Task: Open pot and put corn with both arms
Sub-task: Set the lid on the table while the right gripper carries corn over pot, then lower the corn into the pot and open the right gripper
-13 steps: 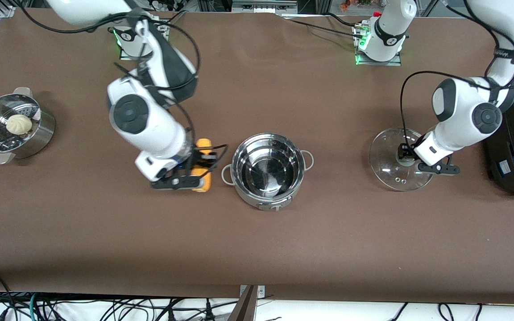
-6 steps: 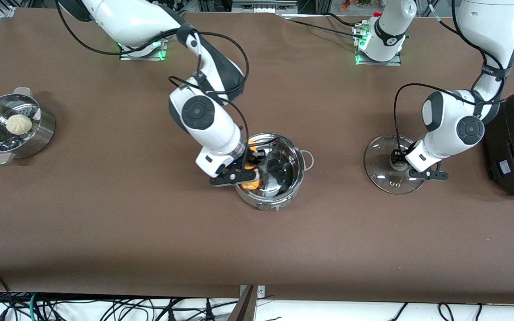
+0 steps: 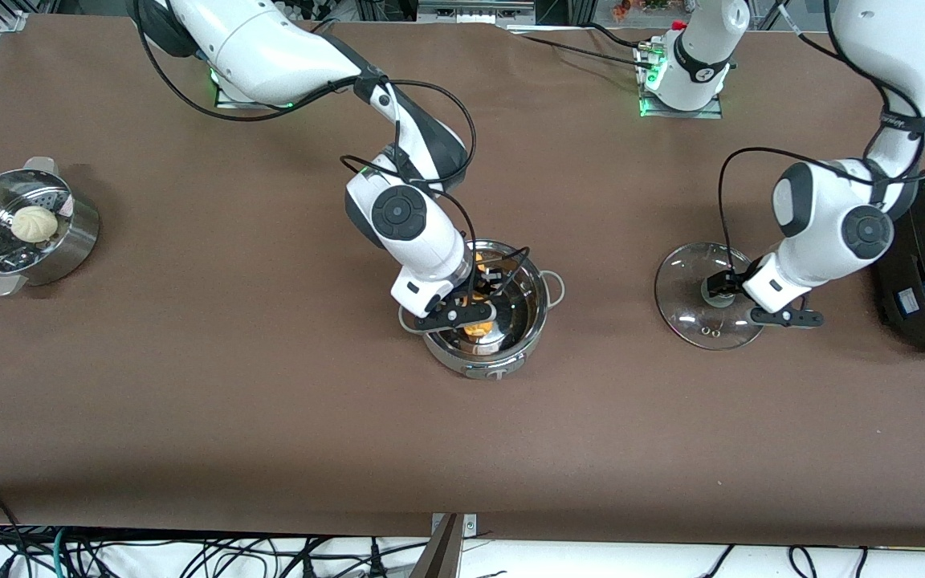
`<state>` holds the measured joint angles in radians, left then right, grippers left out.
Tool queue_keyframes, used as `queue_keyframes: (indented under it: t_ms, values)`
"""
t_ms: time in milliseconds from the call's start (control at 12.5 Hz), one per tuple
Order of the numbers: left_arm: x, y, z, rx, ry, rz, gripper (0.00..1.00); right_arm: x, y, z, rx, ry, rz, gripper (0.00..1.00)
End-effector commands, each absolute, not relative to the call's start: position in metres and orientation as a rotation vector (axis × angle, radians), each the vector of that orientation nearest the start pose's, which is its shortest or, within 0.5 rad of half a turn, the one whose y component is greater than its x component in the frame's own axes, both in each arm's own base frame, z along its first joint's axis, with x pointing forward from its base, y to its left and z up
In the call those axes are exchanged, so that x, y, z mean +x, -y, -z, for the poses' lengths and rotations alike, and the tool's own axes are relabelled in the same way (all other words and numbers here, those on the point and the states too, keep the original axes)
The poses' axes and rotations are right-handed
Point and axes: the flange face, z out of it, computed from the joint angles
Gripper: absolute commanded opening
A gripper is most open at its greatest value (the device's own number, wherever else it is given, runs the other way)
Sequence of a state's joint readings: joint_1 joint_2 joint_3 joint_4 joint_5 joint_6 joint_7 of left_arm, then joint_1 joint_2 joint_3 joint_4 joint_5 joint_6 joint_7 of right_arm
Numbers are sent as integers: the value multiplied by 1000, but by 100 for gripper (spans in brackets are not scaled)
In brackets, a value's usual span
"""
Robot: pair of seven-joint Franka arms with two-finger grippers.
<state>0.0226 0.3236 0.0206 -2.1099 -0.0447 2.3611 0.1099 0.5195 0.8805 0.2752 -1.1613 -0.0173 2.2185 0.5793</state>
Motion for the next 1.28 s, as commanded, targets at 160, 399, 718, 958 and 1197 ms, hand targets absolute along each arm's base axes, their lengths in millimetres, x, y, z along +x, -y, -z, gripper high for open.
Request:
queue_keyframes:
  t_ms: [160,399,718,958,1197]
  values:
    - [588,-35,-383,-3182,-62,-148,100,593,-521,-275,-2859,152,76,100]
    - [588,-50,-468,-3188,-21,-156,100,591,-523,-279,-2864,176,92,100]
    - [568,-47,-532,-3181,105,-50,100,588,-511,-332,-2916,200,41,100]
    - [571,-41,-559,-3116,158,-36,100,594,-474,-405,-2984,177,53,100]
    - [573,-39,-571,-3116,151,-8,100,612,-416,-452,-3043,116,26,100]
